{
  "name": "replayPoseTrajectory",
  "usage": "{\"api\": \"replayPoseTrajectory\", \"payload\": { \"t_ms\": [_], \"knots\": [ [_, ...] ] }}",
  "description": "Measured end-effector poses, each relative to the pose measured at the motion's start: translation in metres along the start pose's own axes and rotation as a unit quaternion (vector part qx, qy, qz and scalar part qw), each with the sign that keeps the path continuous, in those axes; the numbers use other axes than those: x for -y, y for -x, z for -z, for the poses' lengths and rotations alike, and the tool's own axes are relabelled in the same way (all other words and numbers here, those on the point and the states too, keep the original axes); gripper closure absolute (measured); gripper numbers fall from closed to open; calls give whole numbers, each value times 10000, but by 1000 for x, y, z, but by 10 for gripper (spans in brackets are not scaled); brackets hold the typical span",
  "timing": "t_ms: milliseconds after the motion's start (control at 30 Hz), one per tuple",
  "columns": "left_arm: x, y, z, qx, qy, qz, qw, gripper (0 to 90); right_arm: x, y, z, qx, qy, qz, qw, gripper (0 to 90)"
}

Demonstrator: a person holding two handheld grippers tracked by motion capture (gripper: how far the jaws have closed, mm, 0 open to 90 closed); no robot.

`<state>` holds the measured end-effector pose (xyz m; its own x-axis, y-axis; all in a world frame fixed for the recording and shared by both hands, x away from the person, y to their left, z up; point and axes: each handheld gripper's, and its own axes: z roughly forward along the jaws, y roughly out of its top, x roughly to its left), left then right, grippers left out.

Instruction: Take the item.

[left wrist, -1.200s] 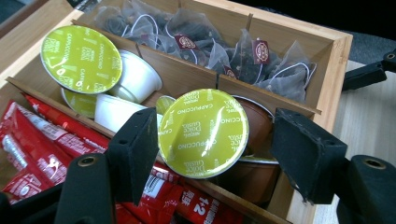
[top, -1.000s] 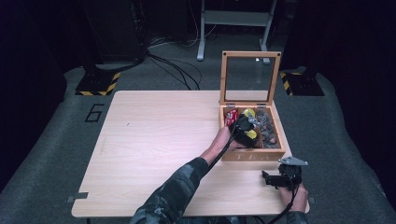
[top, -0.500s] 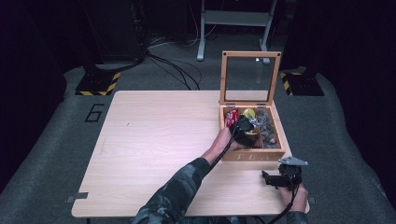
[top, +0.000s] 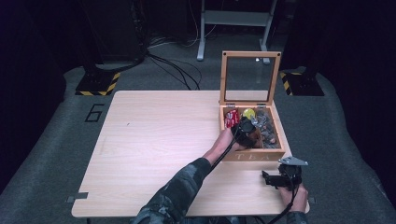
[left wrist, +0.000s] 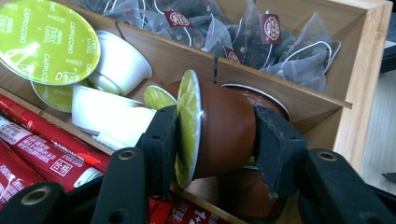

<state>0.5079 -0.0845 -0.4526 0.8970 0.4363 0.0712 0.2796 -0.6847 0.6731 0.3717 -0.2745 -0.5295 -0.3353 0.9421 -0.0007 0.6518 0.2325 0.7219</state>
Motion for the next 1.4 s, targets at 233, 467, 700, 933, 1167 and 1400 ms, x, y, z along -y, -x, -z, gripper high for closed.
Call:
{"api": "replayPoseTrajectory", "payload": {
  "t_ms": [233,467,700,933,1167,1400],
  "knots": [
    [-1,-1,5,51,152,89,9998,545,0,0,0,-6,-15,-7,10000,25],
    [-2,-3,15,100,264,150,9995,548,0,0,0,-4,-8,13,10000,26],
    [-4,-5,29,104,412,164,9990,549,0,0,0,-4,-16,-12,10000,26],
    [-3,-9,41,125,514,212,9984,549,0,0,0,-6,-14,7,10000,25],
    [-1,-11,53,120,584,251,9979,549,0,0,0,4,-2,8,10000,26],
    [2,-14,63,109,668,282,9973,549,0,0,0,4,5,15,10000,26]
  ]
}}
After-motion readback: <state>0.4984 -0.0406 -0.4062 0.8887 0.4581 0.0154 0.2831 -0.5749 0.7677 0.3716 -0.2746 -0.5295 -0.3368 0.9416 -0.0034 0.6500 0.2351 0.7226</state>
